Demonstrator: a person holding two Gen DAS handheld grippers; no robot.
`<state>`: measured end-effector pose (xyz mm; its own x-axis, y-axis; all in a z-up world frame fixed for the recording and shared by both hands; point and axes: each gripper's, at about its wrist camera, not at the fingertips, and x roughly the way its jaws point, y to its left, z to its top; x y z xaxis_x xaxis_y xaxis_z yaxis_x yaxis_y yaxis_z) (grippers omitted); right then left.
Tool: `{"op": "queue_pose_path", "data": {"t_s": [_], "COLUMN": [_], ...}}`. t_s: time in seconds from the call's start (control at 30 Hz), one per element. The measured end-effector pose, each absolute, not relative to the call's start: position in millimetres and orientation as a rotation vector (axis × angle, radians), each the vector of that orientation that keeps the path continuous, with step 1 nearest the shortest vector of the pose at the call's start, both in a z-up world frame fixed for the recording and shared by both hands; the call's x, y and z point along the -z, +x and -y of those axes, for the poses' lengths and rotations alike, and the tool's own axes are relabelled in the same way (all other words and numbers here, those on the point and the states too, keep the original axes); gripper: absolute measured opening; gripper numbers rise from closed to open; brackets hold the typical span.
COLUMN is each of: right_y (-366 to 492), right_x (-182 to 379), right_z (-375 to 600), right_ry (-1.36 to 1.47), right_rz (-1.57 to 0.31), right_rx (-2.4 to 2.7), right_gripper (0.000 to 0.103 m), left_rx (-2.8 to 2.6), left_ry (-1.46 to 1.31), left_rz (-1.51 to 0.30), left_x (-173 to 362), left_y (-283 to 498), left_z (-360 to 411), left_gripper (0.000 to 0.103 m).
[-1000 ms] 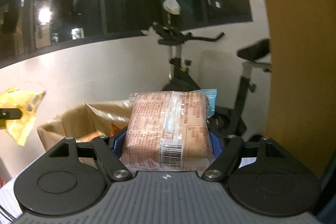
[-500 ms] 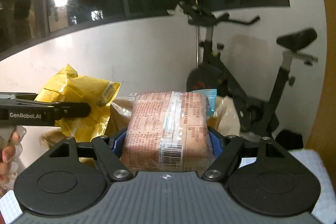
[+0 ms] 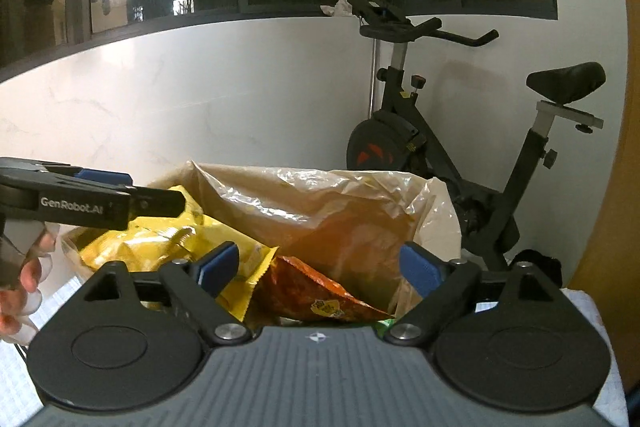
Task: Organize snacks
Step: 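Open both grippers over the box to drop the yellow bag and bread packet, then move both open grippers back down to the remaining snacks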
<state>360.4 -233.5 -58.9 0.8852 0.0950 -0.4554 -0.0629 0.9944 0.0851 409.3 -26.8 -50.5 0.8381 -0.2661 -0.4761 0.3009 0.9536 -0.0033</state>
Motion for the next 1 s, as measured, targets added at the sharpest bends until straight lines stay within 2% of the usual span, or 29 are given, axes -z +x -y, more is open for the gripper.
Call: {"op": "queue_pose_path", "data": {"t_s": [0.4,1.0], "right_y": [313,239], "right_x": [50,86], "right_z": [225,210], "right_ry": [0.097,0.137], "right_rz": [-0.415,-0.376], "right_rx": [-0.077,-0.007], "right_gripper": [0.09,0.09], "left_rx": [0.303,0.322], "left_ry": [0.024,0.057], "left_rz": [-0.454,-0.437], "left_x": [39,80], "left_y": [366,305], "left_z": [-15,-47], "left_gripper": [0.088,0.087]}}
